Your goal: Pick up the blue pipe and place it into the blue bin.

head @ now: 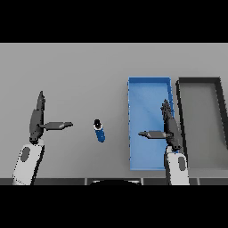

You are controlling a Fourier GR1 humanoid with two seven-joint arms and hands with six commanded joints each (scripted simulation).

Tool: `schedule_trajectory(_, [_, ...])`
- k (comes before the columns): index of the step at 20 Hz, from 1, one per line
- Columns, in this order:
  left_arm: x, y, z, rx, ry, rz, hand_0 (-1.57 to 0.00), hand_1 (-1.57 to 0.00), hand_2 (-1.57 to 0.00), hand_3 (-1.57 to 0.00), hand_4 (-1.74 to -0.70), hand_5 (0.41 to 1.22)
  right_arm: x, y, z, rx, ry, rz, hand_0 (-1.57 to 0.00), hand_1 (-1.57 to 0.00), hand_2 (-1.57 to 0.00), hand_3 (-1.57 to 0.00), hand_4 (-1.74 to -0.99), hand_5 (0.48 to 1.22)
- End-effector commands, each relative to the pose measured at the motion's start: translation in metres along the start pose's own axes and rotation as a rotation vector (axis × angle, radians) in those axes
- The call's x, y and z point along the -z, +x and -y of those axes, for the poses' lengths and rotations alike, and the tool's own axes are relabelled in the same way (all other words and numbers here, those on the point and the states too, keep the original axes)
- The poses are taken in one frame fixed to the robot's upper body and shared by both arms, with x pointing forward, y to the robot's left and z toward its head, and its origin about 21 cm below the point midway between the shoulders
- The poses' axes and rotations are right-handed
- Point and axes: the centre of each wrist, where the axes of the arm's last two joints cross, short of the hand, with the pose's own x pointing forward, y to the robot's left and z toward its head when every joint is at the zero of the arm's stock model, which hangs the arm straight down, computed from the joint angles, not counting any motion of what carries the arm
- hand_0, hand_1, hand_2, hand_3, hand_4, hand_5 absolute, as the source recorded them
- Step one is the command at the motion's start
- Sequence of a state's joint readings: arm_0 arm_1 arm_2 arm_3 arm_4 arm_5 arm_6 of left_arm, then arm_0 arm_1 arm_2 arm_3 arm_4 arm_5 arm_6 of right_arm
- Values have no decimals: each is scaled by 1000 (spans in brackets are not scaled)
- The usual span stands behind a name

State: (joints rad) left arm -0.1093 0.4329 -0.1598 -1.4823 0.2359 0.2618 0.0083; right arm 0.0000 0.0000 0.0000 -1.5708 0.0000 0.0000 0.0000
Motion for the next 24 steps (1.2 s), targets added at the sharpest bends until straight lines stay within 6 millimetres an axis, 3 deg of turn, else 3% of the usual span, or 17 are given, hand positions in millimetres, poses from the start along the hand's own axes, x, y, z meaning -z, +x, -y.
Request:
schedule_trajectory(1, [0,0,0,-1,1,4,1,1,1,1,-966,593,0,0,0,0,-1,-1,1,1,1,1,-1205,629])
schedule_trajectory(6, [5,2,3,-6,-2,-3,1,1,1,1,-966,593,4,1,-2,-1,6,4,1,1,1,1,-1205,629])
schedule_trajectory(8, [-8,-9,-25,114,-180,54,1,1,1,1,-963,592,-13,4,20,-223,55,127,1,1,1,1,-1201,628])
schedule_trajectory(9, [-10,-11,-34,148,-225,66,1,1,1,1,-960,590,-17,9,21,-273,71,142,1,1,1,1,-1197,627])
schedule_trajectory(10, [-12,-17,-37,160,-257,62,1,1,1,1,-959,590,-19,13,20,-296,85,149,1,1,1,1,-1197,626])
schedule_trajectory(15, [-10,-8,-38,146,-355,95,1,1,1,1,-966,594,-22,16,18,-311,102,129,1,1,1,1,-1197,621])
schedule_trajectory(17, [-20,-4,-42,156,-443,106,1,1,1,1,-989,573,-21,15,25,-329,95,121,1,1,1,1,-1181,619])
schedule_trajectory(19, [-28,-2,-37,175,-533,90,1,1,1,1,-1026,549,-24,14,22,-314,108,138,1,1,1,1,-1179,616])
schedule_trajectory(24, [-47,-3,5,166,-702,40,1,1,1,1,-1126,485,-23,13,18,-319,109,122,1,1,1,1,-1174,618])
